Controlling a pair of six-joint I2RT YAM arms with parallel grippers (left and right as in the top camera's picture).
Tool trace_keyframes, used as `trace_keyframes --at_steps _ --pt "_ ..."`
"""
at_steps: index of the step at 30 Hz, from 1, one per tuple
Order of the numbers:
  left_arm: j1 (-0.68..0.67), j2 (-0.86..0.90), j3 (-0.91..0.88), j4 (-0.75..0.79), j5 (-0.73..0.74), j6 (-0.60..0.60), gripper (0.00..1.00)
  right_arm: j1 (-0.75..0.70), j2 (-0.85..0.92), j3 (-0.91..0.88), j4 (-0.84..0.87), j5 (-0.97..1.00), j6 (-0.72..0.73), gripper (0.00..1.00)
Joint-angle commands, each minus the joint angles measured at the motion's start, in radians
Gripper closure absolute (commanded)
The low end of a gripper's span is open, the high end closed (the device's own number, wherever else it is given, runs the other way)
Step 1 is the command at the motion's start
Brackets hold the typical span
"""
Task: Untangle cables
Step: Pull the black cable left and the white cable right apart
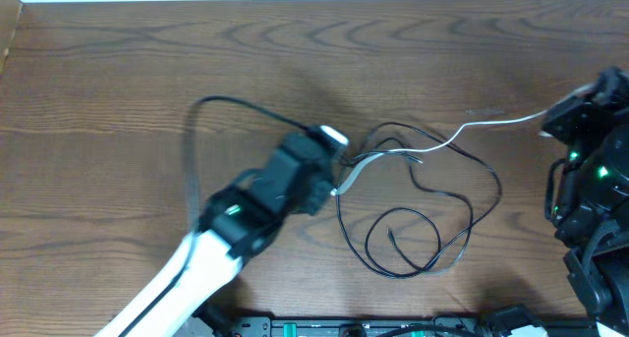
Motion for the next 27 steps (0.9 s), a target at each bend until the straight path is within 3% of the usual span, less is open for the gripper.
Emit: trace_keyframes --at_steps 1,7,15,23,27 --pt "0.087 -0.159 0.003 -0.025 -0.189 -0.018 0.92 -0.034 -0.004 0.011 -0.02 0.138 -0.01 0.99" --pt "0.266 -0.368 0.003 -0.037 -0.276 -0.106 0.92 -0.095 -0.004 0.011 -0.072 0.264 -0.005 0.99" --pt "0.407 -0.468 0.003 -0.113 -0.429 -0.232 0.93 -0.159 -0.004 0.011 -0.157 0.628 0.153 0.99" --pt "0.496 -0.474 0.003 -0.154 -0.467 -0.357 0.93 -0.187 -0.004 0.011 -0.161 0.612 0.174 0.98" --pt "0.502 -0.474 0.003 -0.156 -0.468 -0.359 0.93 -0.187 -0.003 0.011 -0.161 0.554 0.174 0.99"
